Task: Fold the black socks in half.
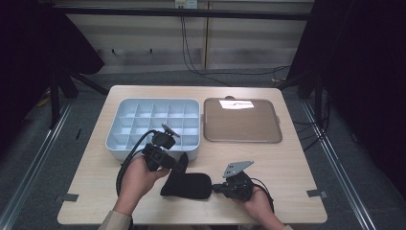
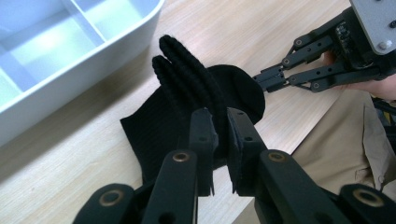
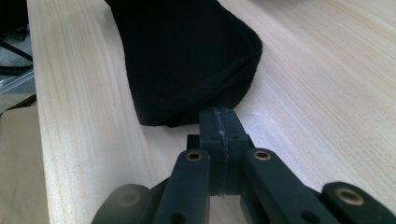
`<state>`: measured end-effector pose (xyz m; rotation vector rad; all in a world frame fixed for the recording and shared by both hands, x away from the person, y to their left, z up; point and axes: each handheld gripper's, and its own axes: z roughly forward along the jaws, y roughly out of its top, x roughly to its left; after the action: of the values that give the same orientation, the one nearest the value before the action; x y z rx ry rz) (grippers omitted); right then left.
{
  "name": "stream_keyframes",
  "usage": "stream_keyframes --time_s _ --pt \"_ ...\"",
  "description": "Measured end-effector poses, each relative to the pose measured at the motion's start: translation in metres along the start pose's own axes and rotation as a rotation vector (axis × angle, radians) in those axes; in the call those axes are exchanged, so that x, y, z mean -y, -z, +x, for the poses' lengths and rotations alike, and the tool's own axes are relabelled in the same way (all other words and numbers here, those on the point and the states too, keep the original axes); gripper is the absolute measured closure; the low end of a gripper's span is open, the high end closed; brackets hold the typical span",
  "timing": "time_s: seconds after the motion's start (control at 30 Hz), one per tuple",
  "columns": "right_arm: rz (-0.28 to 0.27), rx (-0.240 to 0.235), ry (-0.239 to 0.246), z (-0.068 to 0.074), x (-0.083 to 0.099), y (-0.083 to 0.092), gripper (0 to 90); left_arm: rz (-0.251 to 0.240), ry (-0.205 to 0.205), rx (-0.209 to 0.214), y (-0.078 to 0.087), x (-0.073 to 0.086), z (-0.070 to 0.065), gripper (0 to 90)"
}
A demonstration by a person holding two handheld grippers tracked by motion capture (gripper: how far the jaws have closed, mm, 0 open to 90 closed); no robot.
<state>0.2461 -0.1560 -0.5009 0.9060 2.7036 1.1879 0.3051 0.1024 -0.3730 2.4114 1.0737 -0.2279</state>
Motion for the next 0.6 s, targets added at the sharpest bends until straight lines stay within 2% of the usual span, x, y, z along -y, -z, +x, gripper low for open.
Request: stream_keyframes --time_s 0.07,0.1,0.23,0.6 --pt "-0.002 0.003 0.008 0.000 0.000 0.000 90.0 0.010 -0.012 0.005 -0.004 -0.001 -0.002 81.9" --pt "-0.002 0.003 0.006 0.000 0.000 0.000 90.0 0.002 -0.003 0.007 -0.005 -0.001 -0.003 81.9" --pt "-0.003 0.001 0.004 0.001 0.000 -0.001 90.0 0.012 -0.016 0.014 -0.007 -0.002 -0.005 81.8" --pt "-0.012 -0.003 -0.006 0.003 -0.003 -0.006 90.0 0.021 -0.020 0.028 -0.016 -0.003 -0.008 81.9"
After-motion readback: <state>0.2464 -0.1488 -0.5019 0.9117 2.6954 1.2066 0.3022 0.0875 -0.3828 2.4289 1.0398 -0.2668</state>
